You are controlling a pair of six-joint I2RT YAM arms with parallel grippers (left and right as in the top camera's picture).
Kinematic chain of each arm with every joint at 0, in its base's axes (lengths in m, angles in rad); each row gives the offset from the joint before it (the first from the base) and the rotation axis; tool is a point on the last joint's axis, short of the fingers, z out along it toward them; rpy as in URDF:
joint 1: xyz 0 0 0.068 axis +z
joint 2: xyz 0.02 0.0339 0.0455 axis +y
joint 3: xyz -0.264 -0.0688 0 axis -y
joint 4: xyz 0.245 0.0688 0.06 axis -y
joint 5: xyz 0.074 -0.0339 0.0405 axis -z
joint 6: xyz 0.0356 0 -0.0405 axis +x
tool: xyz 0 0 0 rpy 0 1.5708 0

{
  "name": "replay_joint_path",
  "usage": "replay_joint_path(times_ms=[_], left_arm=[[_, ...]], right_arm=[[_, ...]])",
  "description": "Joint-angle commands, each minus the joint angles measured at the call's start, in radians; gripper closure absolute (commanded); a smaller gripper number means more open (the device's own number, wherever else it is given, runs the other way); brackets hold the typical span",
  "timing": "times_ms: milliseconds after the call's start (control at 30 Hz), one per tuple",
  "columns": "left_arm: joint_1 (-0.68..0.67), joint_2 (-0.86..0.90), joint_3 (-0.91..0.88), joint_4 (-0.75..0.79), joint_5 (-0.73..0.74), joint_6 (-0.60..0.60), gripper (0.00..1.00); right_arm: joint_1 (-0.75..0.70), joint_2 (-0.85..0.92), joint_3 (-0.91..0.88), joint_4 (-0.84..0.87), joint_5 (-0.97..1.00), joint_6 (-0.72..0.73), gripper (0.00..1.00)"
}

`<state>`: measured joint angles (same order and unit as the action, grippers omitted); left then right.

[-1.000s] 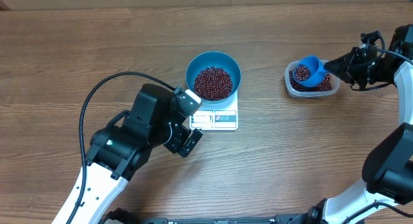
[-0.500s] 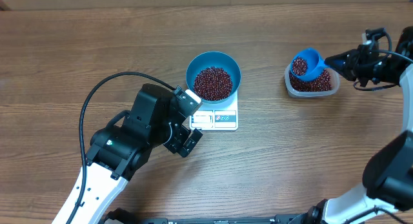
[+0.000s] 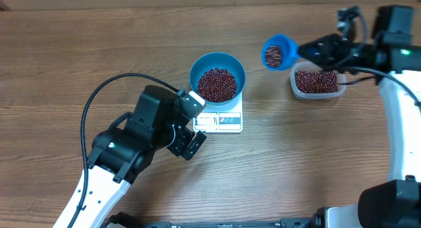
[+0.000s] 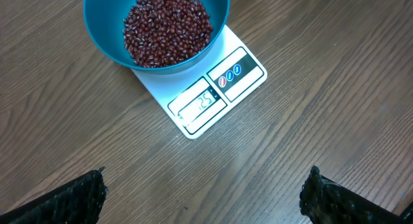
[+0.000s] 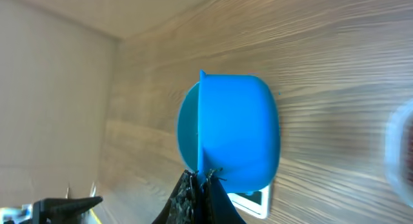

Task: Scoop item into bowl and weigh 150g on scale
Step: 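Lift the filled scoop and carry it toward the teal bowl, then tilt the blue scoop over the teal bowl to pour beans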

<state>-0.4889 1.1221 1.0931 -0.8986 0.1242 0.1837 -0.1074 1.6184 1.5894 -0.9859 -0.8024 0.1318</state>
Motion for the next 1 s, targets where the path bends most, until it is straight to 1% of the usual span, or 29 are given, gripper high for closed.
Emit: replay_joint_path(times_ms=[0, 233, 400, 667, 833, 967], left_arm=[[0.006, 0.004, 0.015, 0.002, 0.014, 0.011, 0.01], [0.006, 0.004, 0.015, 0.002, 0.014, 0.011, 0.0], [0.006, 0.004, 0.015, 0.002, 0.015, 0.011, 0.0], [0.006, 0.004, 0.015, 0.002, 0.014, 0.011, 0.0], [0.006, 0.004, 0.015, 0.002, 0.015, 0.011, 0.01], [0.006, 0.004, 0.015, 0.002, 0.014, 0.011, 0.01]], right_arm=[[0.103, -0.023, 0.029, 0.045, 0.047, 0.085, 0.96], [0.272, -0.023, 0.029, 0.089, 0.269, 0.179, 0.96], [0.37, -0.023, 0.029, 0.087, 0.397, 0.184, 0.96], [0.526, -0.021, 0.029, 0.087, 0.684, 0.187, 0.96], [0.583, -0.017, 0.027, 0.087, 0.798, 0.195, 0.96], [0.593, -0.008, 0.027, 0.087, 0.833, 0.212, 0.96]])
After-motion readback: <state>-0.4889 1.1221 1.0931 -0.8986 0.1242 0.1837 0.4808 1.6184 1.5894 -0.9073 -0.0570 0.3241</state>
